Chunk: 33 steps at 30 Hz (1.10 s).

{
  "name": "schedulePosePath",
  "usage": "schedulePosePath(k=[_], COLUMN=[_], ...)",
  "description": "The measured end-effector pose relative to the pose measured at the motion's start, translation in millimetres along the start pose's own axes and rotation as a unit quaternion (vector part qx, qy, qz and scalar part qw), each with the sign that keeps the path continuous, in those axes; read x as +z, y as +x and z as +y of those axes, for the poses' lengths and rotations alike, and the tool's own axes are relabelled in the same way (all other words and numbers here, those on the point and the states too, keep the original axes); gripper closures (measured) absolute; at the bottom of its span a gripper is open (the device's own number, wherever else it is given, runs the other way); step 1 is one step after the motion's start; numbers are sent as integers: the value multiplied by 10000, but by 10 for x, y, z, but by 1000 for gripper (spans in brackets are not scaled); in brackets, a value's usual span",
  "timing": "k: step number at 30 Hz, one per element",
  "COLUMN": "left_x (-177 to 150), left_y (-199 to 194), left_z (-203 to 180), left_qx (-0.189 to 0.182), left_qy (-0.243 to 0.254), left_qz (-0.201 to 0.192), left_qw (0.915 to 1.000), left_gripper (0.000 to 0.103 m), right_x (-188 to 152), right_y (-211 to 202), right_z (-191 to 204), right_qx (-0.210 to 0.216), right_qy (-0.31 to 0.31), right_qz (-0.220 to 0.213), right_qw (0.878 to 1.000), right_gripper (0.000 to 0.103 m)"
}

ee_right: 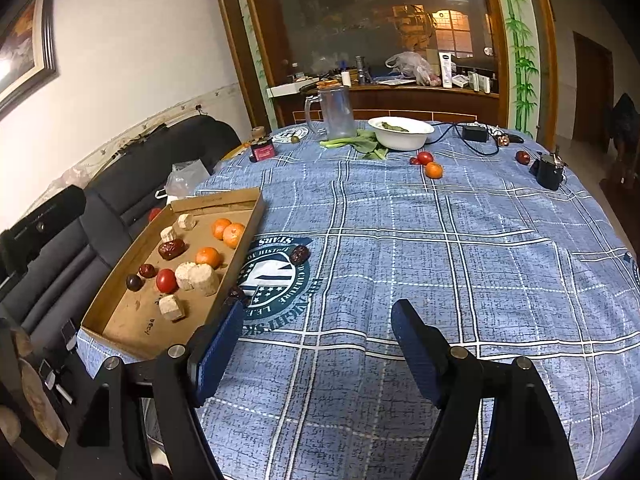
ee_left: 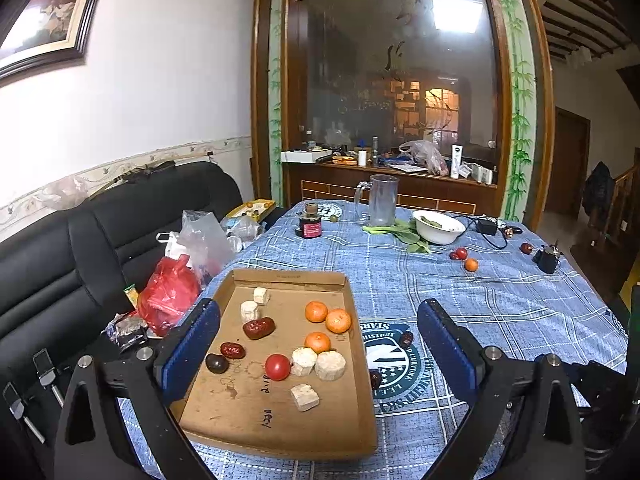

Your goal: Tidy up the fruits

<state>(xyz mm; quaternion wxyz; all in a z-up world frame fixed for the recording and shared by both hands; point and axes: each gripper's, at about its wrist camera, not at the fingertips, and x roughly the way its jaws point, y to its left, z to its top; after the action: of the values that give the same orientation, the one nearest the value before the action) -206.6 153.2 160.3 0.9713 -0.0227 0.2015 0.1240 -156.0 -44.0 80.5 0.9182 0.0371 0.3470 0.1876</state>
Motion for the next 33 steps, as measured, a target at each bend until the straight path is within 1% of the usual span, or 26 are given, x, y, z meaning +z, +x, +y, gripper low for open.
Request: schedulePosePath(k=[4, 5, 8, 10, 11, 12, 14, 17, 19, 23, 30, 33], left_x=[-36, -53, -90, -117, -127, -133, -139, -164, -186, -220, -305, -330], left_y=[-7, 5, 58, 71, 63, 48, 24, 47, 75, 148, 222, 228], left_z=[36, 54, 118, 166, 188, 200, 226, 322, 402, 546, 843, 917], left_qx=[250, 244, 106, -5, -52, -68, -138, -366, -292, 143, 377, 358], left_qy=[-91, -130, -253, -353, -398, -415, -433, -659, -757, -773, -1039, -1103], left_qz=[59, 131, 379, 454, 416, 351, 222, 253, 276, 310, 372, 398], left_qw=[9996, 9995, 9989, 9983, 9983, 9985, 9987, 9968, 9963, 9964, 9932, 9925], left_gripper=[4, 4, 4, 4, 3, 0, 0, 0, 0, 0, 0, 0], right_x=[-7, -10, -12, -18, -19, -18, -8, 26, 60, 117, 113, 101], right_y=[4, 3, 1, 2, 9, 16, 44, 84, 112, 198, 364, 406], right_z=[94, 132, 227, 276, 312, 338, 414, 547, 631, 780, 1023, 1111], right_qx=[19, 24, 32, 20, 18, 14, -11, -68, -118, -192, -182, -223], right_qy=[-112, -163, -297, -361, -415, -454, -572, -775, -889, -1085, -1248, -1334], right_qz=[22, 27, 30, 27, 35, 47, 80, 98, 90, 103, 311, 375], right_qw=[9999, 9999, 9996, 9993, 9991, 9990, 9983, 9969, 9959, 9939, 9915, 9901], right_gripper=[22, 21, 20, 19, 19, 19, 19, 19, 19, 18, 18, 18])
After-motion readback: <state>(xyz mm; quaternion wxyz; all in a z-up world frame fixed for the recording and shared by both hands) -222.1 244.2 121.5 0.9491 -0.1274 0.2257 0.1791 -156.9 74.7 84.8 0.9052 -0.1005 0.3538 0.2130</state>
